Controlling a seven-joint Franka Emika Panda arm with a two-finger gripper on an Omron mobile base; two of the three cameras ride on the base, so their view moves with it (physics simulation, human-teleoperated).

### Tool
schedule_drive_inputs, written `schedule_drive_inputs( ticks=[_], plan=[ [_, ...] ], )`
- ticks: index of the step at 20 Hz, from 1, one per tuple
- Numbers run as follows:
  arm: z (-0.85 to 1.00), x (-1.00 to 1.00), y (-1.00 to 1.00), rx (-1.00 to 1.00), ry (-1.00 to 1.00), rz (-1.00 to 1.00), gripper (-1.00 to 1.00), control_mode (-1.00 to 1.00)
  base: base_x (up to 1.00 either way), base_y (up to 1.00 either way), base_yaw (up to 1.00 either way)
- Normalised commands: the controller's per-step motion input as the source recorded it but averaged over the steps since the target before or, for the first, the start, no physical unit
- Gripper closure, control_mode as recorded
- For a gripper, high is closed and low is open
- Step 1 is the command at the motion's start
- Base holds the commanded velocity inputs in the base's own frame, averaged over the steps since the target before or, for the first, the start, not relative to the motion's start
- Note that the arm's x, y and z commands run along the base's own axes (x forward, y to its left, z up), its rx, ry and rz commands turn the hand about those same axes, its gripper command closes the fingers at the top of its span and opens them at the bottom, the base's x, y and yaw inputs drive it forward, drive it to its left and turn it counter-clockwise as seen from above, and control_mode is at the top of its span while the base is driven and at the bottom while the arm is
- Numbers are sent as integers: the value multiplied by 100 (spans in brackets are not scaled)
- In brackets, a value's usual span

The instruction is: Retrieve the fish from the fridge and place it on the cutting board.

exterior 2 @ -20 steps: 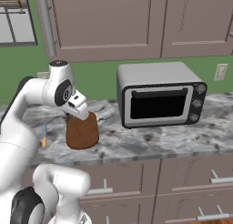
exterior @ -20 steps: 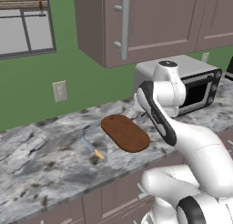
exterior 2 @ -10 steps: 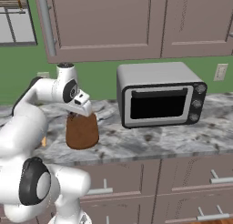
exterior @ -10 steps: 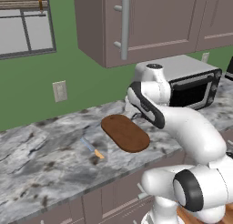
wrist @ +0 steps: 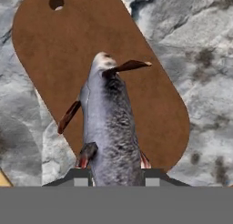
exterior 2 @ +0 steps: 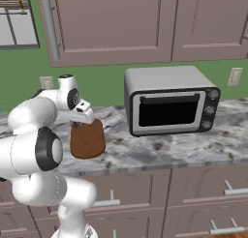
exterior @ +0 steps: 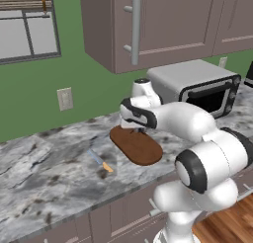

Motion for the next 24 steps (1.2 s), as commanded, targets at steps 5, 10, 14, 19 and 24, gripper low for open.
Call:
schedule_drive_inputs(
  ticks=[5,10,14,19,24],
  plan=[
    [-50,53,0,-9,4,4,100,-100,0,0,0],
    [-45,44,-4,-1,13,2,100,-100,0,0,0],
    [-52,24,-9,0,17,1,100,-100,0,0,0],
    [-43,7,-7,1,10,1,100,-100,0,0,0],
    [-21,1,0,4,0,1,100,-100,0,0,0]
  ],
)
